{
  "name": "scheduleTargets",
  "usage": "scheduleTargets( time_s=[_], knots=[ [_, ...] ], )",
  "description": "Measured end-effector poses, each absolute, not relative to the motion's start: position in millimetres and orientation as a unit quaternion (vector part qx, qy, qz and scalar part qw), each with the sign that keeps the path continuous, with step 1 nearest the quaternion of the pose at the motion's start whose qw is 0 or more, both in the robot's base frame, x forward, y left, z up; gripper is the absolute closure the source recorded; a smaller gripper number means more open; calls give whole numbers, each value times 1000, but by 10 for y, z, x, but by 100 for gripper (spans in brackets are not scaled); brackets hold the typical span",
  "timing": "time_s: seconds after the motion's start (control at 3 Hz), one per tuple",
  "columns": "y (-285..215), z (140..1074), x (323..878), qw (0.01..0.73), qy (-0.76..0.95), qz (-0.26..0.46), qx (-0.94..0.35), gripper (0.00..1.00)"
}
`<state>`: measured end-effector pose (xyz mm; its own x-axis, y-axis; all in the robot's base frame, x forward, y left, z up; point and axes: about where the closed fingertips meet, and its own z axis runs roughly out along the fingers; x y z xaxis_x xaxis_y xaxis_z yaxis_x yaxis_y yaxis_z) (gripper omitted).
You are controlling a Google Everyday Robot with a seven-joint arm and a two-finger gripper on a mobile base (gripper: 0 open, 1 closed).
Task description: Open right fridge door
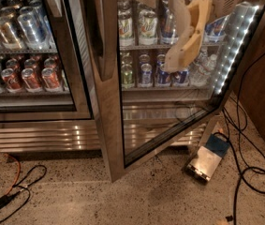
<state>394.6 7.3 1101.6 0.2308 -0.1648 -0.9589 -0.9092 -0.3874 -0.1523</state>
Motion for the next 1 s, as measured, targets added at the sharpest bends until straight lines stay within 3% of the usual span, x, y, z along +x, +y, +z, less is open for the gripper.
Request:
scheduleTargets(
  time_s=[0.67, 1.0],
  knots=[
    [152, 11011, 3900, 380, 372, 502, -682, 0],
    [195, 11006, 3590, 347, 334, 554, -679, 0]
  ],
)
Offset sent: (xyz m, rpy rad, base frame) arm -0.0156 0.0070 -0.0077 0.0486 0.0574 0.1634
